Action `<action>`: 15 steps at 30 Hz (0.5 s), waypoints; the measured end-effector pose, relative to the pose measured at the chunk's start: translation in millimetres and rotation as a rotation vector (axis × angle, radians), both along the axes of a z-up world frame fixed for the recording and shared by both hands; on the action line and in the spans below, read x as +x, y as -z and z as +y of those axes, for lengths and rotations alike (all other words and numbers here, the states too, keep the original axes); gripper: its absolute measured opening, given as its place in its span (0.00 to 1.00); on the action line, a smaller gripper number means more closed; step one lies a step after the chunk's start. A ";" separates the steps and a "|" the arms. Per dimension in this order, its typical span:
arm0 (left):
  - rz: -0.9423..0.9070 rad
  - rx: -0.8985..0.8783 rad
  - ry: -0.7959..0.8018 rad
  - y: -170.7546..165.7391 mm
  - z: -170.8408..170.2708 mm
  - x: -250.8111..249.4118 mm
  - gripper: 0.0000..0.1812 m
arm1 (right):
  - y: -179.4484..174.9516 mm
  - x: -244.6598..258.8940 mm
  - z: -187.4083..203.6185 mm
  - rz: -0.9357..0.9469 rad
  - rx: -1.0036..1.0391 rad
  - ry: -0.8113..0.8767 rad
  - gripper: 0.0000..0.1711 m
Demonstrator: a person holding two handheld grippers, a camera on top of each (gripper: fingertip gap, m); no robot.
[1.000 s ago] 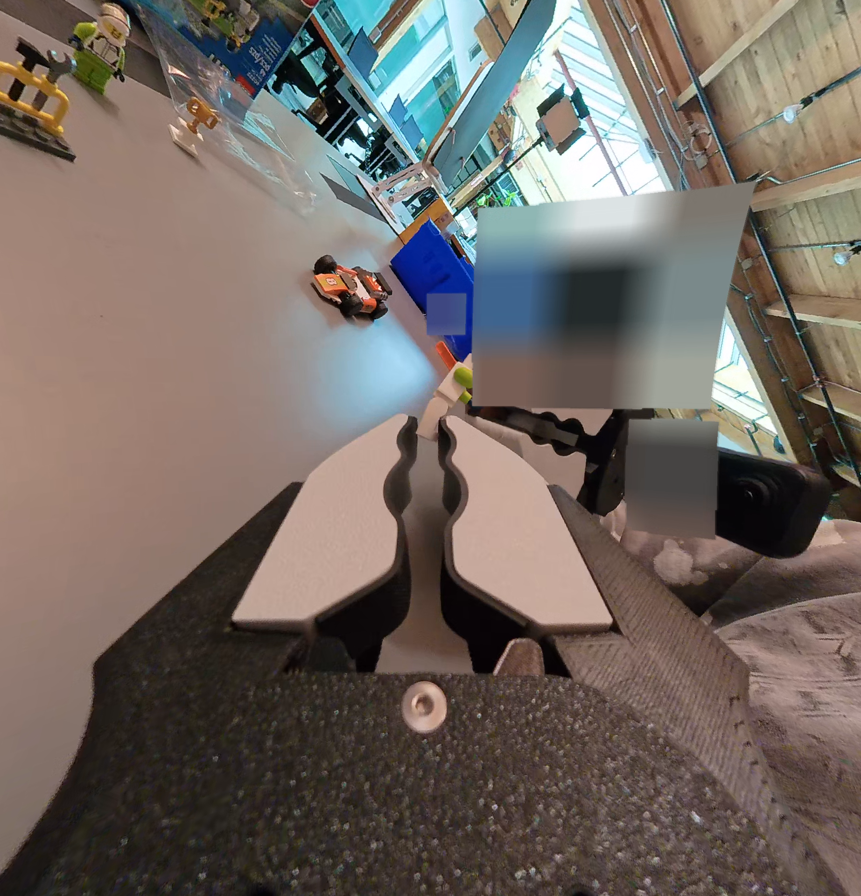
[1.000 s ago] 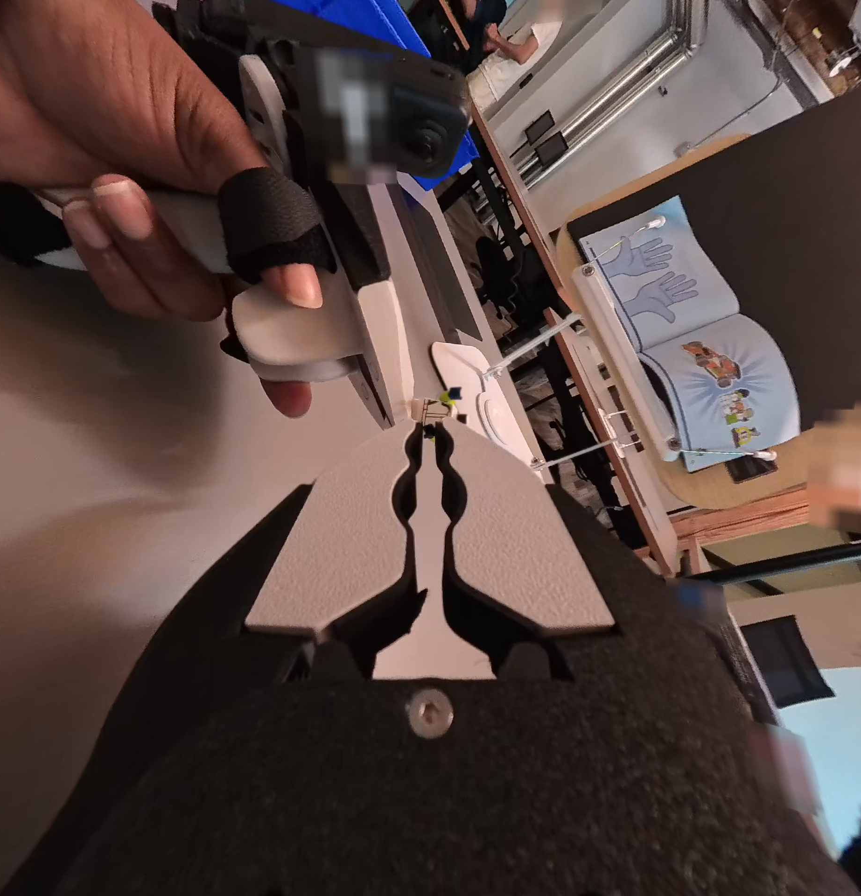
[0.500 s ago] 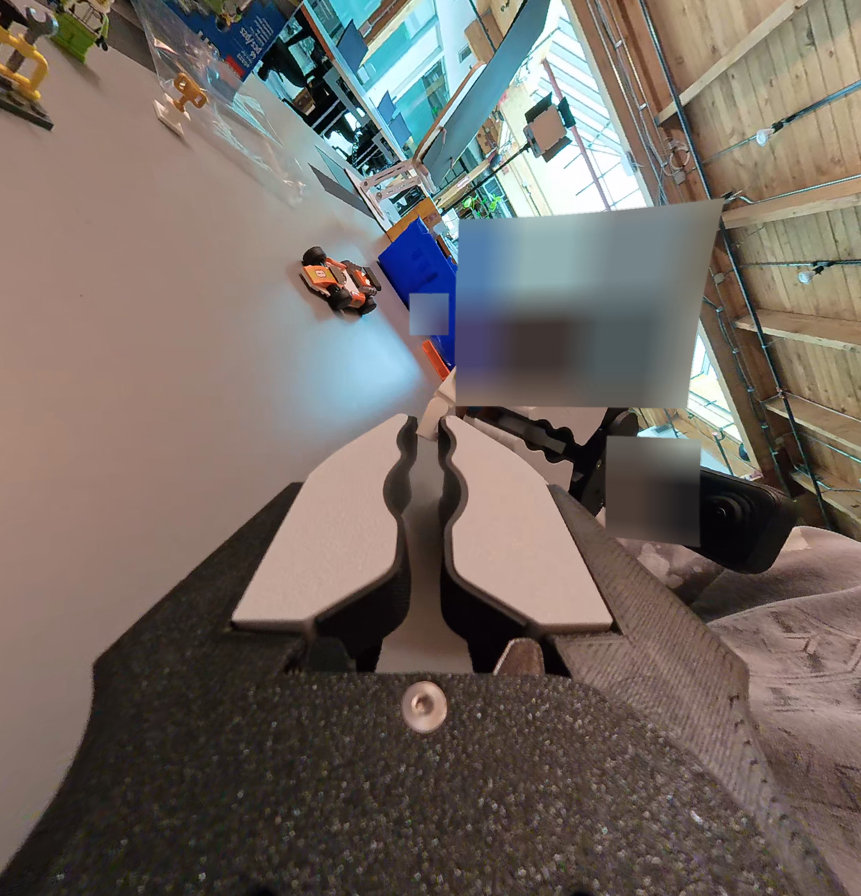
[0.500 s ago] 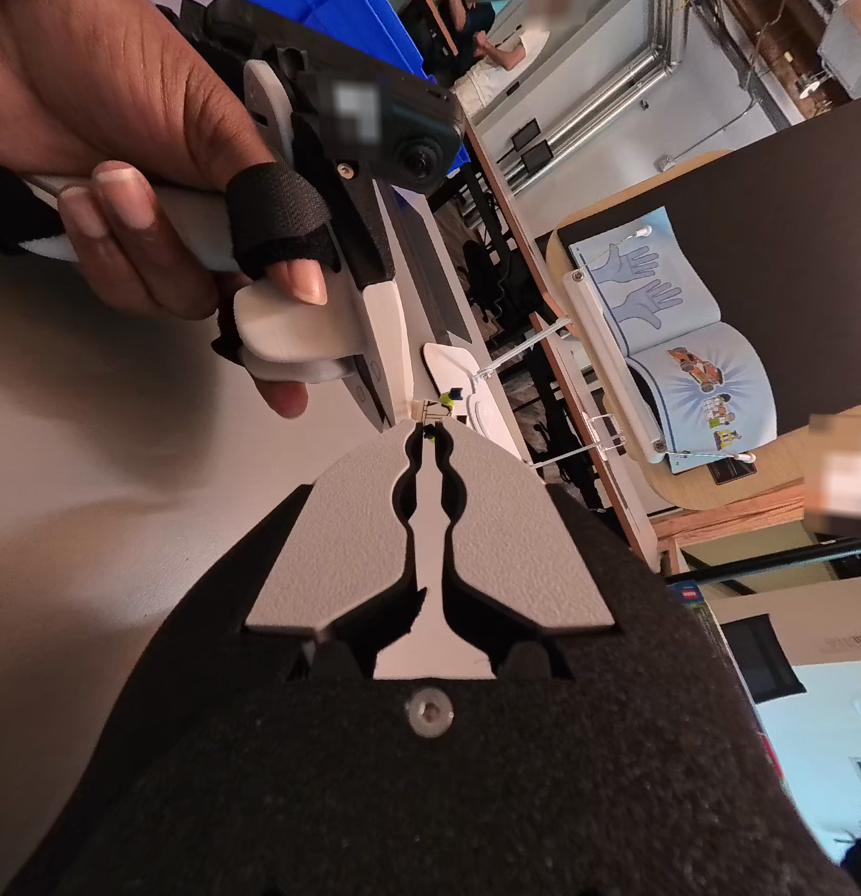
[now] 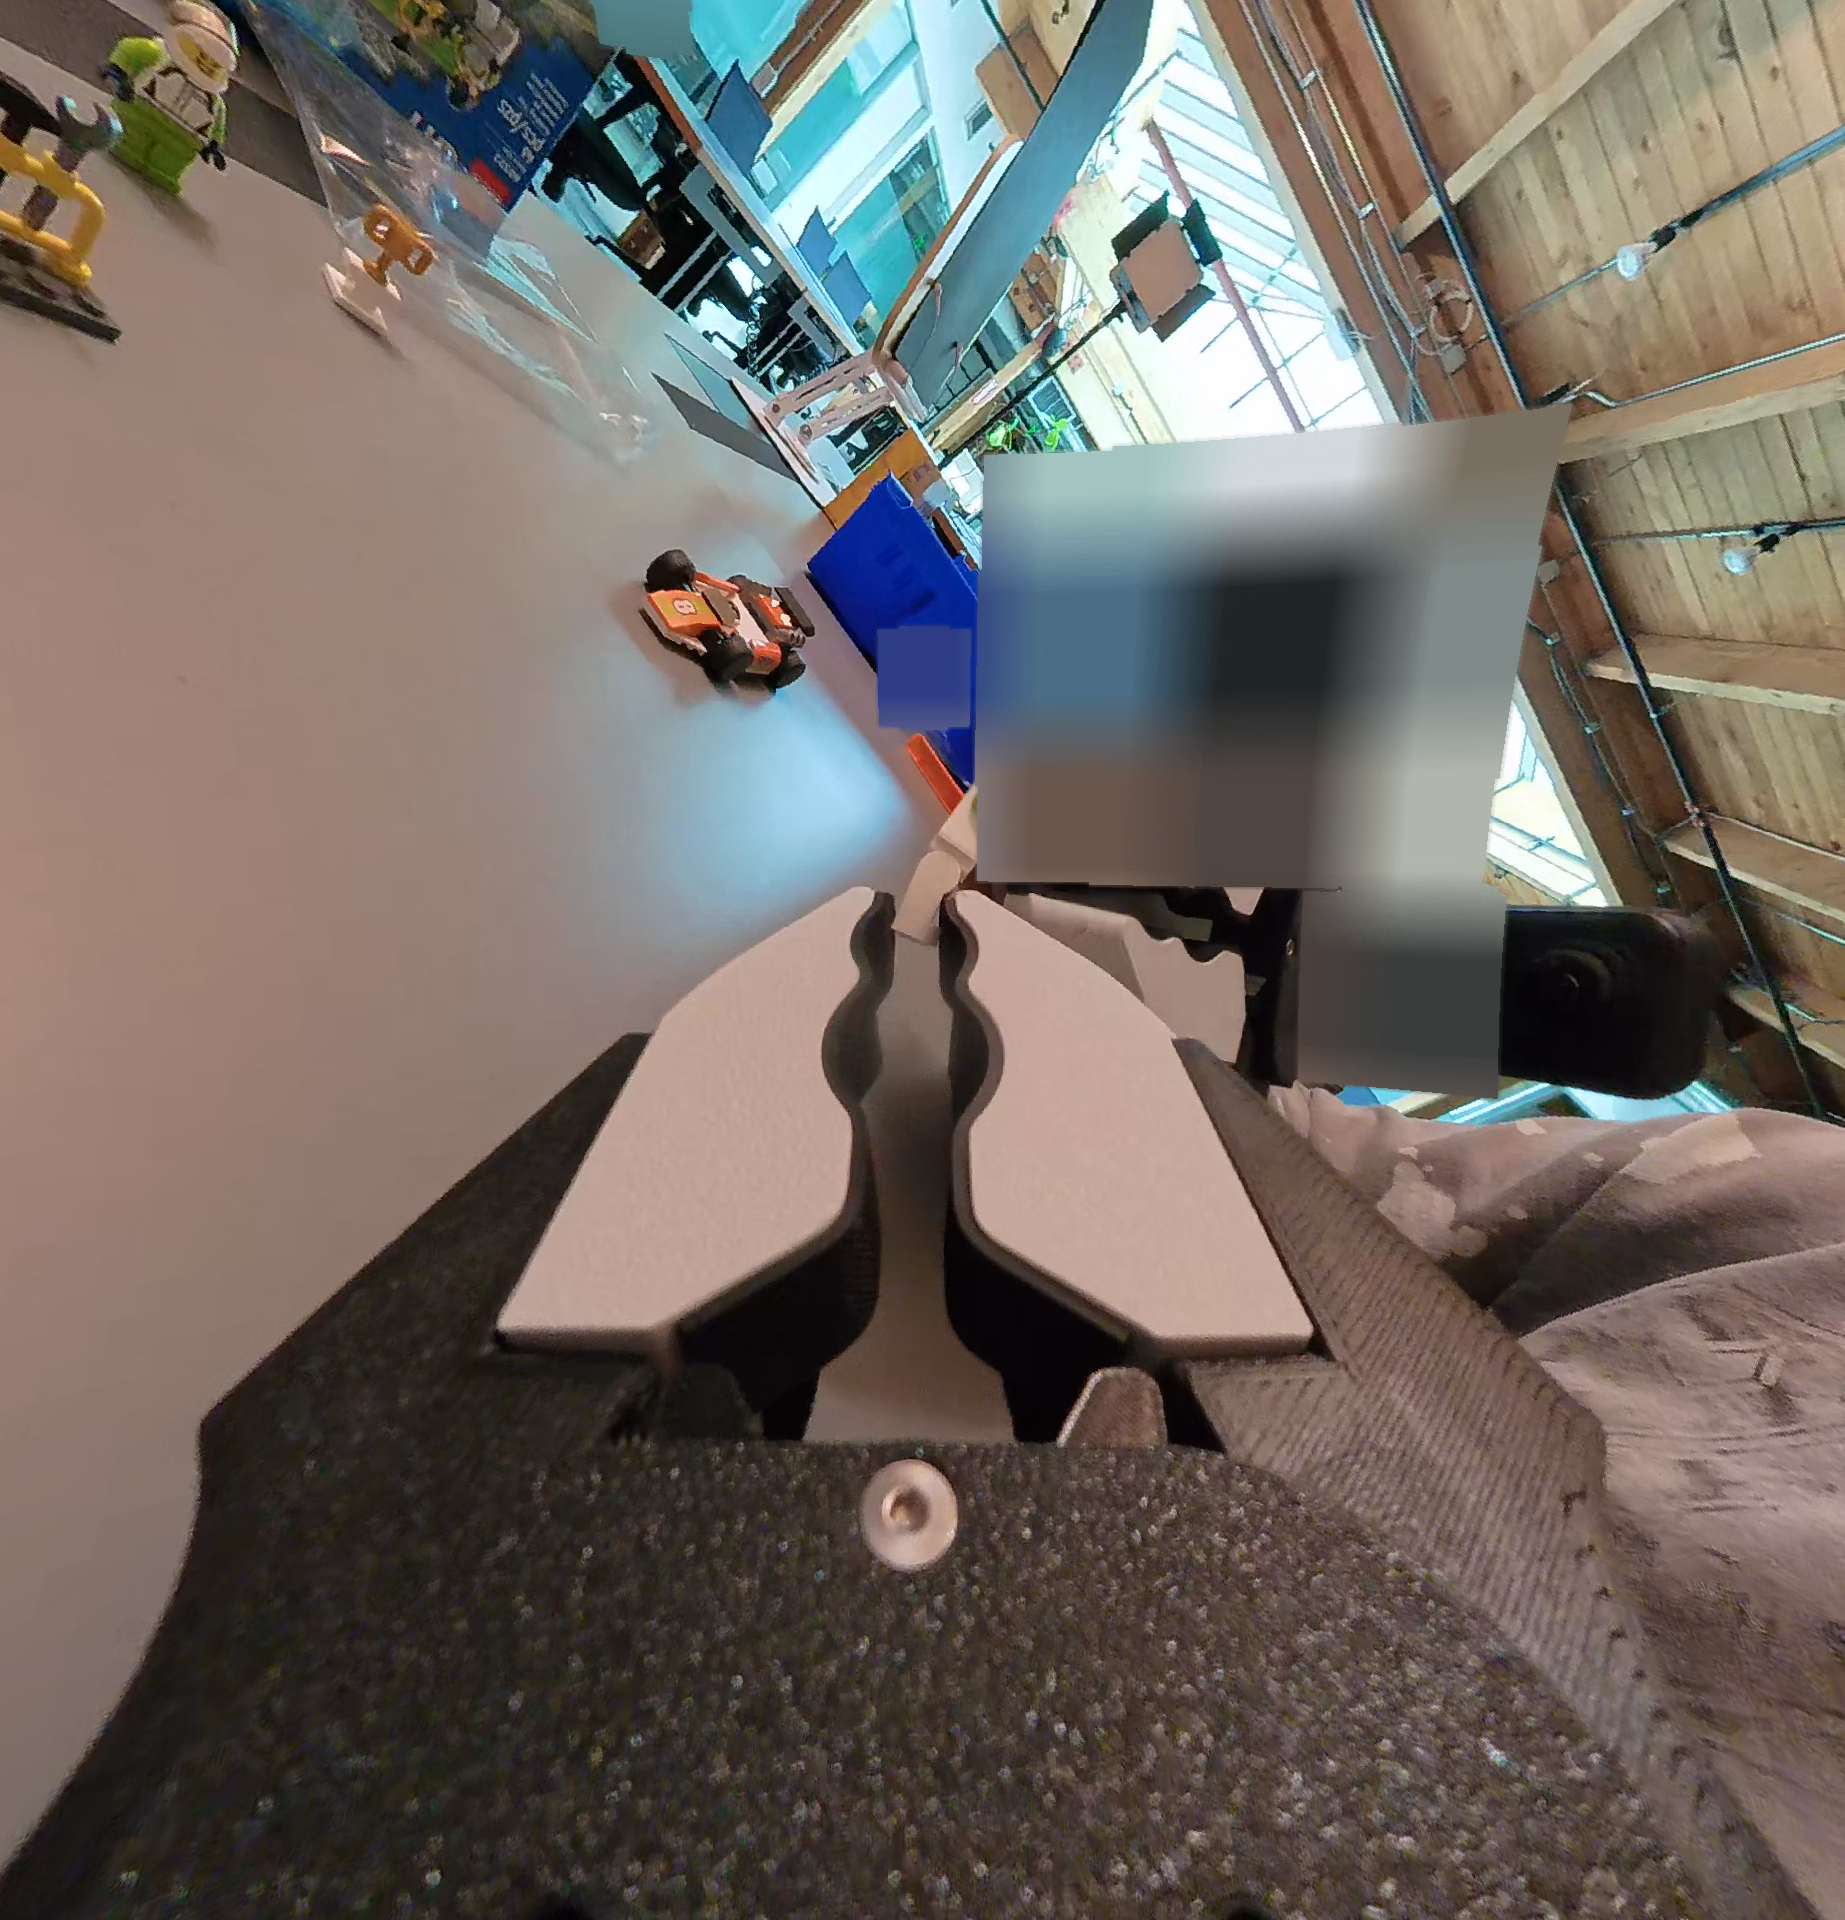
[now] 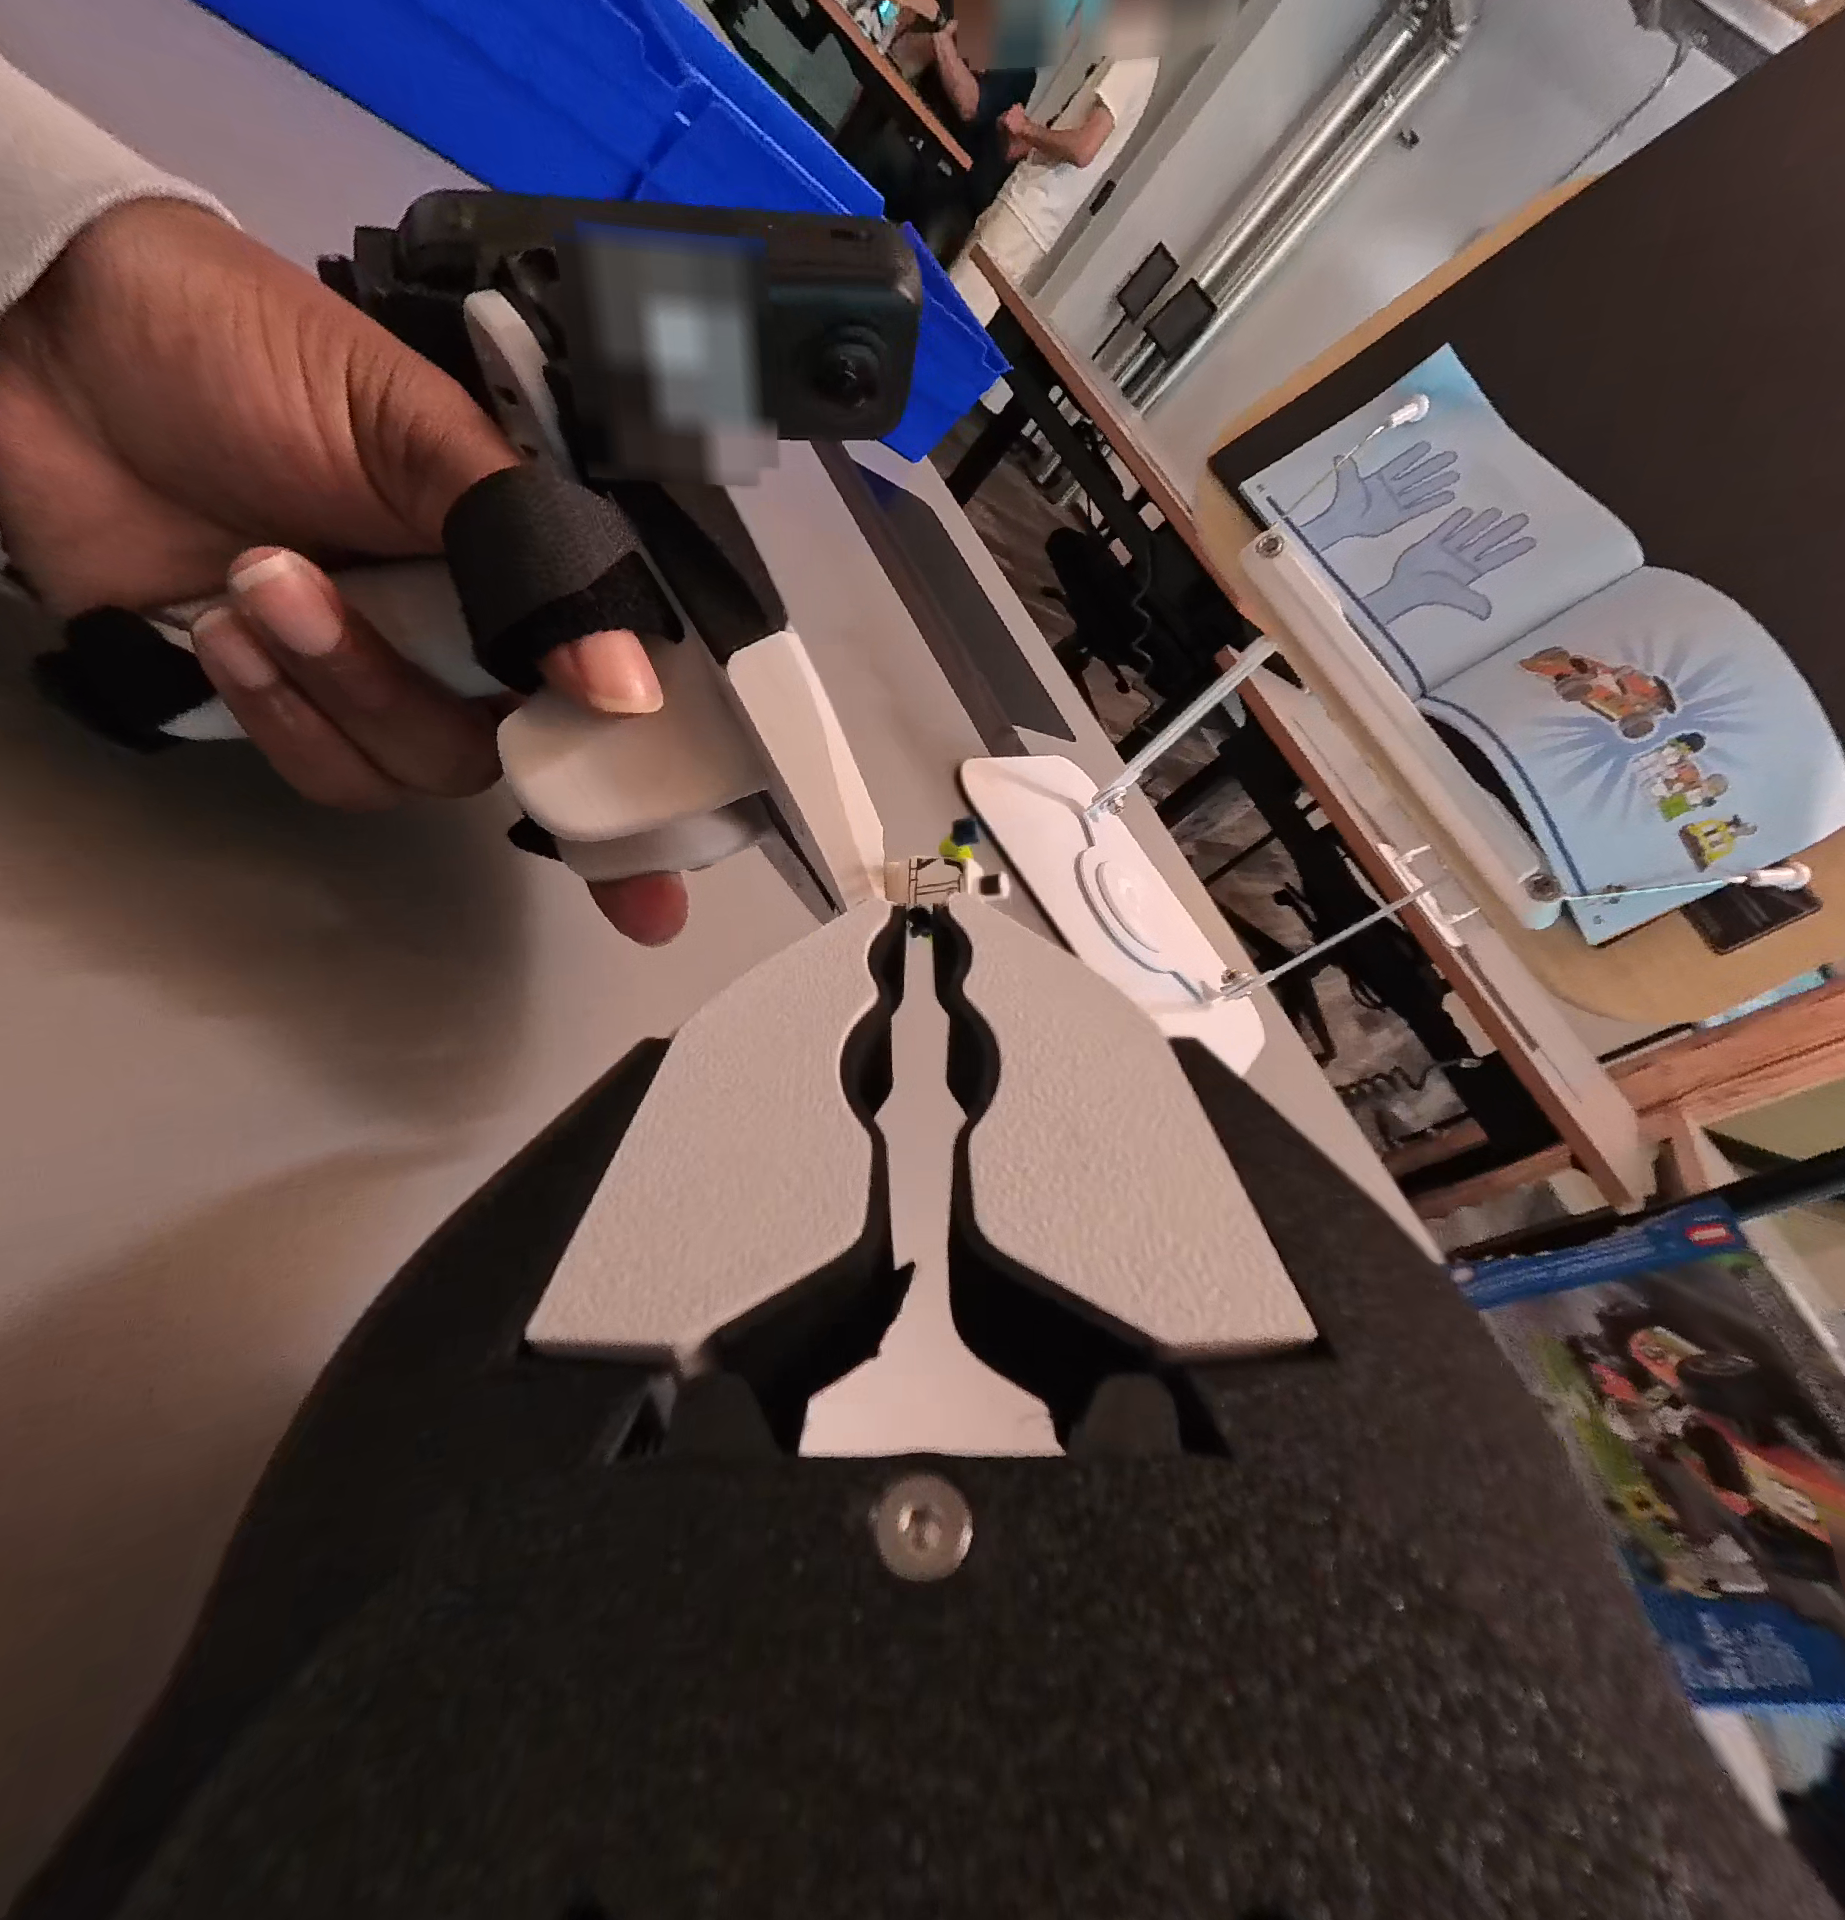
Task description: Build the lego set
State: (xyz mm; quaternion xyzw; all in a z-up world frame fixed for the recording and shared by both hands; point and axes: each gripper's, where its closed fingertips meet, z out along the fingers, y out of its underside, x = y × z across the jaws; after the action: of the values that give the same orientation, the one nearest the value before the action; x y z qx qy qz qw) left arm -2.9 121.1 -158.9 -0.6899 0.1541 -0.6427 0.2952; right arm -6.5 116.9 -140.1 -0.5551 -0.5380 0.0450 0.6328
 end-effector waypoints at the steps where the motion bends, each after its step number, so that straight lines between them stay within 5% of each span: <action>1: -0.002 0.002 -0.006 -0.2 1.0 -0.7 0.05 | -1.2 0.0 -0.7 0.019 -0.020 -0.004 0.04; 9: -0.011 0.104 -0.070 -12.3 10.2 -13.7 0.05 | 1.1 3.1 -6.4 0.194 -0.349 -0.084 0.10; 15: 0.022 0.208 -0.110 -20.7 11.9 -19.1 0.05 | 35.8 6.8 3.9 0.148 -0.498 -0.080 0.00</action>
State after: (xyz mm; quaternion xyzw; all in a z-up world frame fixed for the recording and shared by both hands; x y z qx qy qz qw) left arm -22.0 133.0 -138.2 -0.6701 0.1851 -0.5983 0.3986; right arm 0.2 120.7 -175.9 -0.6673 -0.4838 0.2416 0.5121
